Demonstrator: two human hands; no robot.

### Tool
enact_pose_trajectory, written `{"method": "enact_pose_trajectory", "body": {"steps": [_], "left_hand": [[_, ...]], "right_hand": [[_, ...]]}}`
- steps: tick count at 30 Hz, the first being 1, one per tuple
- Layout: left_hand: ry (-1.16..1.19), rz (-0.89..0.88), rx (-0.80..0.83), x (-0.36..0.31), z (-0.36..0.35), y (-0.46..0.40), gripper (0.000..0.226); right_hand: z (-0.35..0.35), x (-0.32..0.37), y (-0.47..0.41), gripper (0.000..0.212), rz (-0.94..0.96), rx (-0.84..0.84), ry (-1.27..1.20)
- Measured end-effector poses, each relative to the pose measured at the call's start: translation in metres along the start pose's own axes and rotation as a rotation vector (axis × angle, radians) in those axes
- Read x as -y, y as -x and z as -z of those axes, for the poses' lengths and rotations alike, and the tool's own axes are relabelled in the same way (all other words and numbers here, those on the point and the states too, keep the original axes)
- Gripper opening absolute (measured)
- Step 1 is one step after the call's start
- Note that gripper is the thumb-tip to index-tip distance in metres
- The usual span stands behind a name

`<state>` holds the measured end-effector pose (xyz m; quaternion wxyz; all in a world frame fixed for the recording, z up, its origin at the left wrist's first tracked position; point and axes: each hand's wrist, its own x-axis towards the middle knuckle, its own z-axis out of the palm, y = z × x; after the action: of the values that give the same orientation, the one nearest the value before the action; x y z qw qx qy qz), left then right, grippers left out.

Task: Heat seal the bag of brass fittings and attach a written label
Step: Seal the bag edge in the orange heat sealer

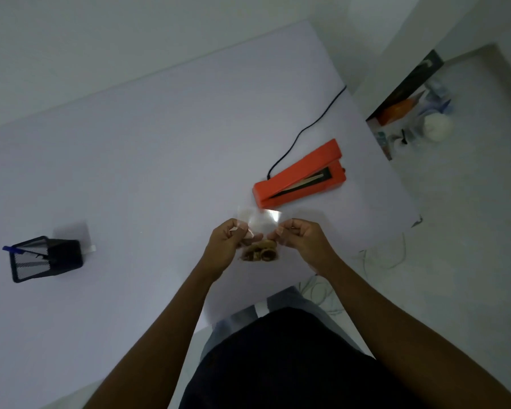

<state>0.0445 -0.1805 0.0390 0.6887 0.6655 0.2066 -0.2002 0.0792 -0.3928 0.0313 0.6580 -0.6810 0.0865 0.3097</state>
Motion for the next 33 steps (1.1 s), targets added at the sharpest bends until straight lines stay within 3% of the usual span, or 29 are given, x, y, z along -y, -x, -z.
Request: {"method": "enact_pose_trajectory", "body": {"steps": [12,25,33], "left_hand": [[0.029,0.063,0.000,-0.011,-0.097,-0.037,0.026],[0.336,0.217,-0.194,-0.004,-0.113,-0.061,0.026],[0.319,0.206,-0.246,-0.010,-0.118,-0.066,0.025]], "right_hand": [[0.095,-0.012,-0.019,0.014,-0.018,-0.161,-0.101],[0.109,-0.009,-0.055,0.013,-0.032,-0.172,-0.041],[0.105,-0.008,-0.062,0.014,-0.043,-0.235,-0.115]]}}
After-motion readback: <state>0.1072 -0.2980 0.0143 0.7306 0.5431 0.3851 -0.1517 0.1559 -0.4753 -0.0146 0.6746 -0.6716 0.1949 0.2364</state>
